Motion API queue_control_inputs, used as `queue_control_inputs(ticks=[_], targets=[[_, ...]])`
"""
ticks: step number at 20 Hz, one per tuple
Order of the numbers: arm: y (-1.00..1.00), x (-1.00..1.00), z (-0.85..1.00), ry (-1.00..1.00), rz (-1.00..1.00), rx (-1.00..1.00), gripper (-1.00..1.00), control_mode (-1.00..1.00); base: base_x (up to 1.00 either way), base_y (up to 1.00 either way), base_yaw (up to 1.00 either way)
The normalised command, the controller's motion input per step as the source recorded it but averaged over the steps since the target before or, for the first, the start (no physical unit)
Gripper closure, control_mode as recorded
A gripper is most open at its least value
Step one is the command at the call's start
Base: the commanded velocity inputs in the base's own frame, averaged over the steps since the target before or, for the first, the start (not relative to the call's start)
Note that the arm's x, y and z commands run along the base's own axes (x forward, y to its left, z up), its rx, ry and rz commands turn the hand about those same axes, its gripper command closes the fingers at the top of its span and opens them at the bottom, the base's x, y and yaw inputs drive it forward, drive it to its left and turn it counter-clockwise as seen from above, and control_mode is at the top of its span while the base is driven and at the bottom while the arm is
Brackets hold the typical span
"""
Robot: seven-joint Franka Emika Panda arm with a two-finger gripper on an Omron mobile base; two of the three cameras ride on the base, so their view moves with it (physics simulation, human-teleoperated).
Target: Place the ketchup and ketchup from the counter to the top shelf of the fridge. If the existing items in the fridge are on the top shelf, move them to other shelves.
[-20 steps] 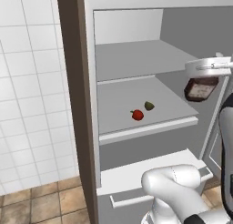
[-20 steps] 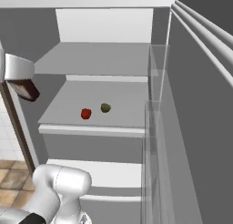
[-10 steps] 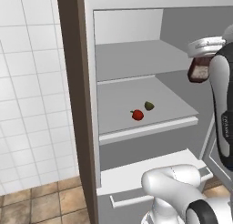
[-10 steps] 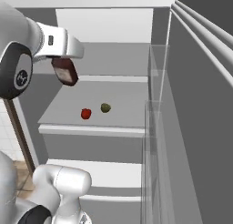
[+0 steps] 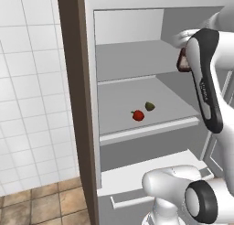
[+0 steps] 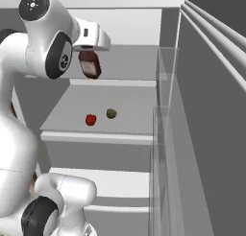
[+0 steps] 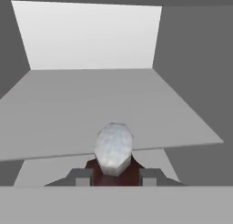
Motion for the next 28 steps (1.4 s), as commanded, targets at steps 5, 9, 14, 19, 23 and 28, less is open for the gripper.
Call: queue_control_inputs(ticks=[5,9,14,19,23,28], targets=[[-0.05,1.00,-0.11,0.02,0.00,0.00,1.00,-1.00,0.00,0.00,0.00],[-0.02,0.99,-0.29,0.01,0.00,-0.01,1.00,-1.00,0.00,0.00,0.00],[0.00,0.83,-0.42,0.00,0.00,-0.05,1.00,-1.00,0.00,0.00,0.00],[0.00,0.56,-0.40,0.00,0.00,-0.06,1.00,-1.00,0.00,0.00,0.00],[-0.01,0.27,-0.27,0.00,0.00,-0.02,1.00,-1.00,0.00,0.00,0.00],[-0.09,0.30,-0.13,0.00,0.00,0.00,1.00,-1.00,0.00,0.00,0.00]])
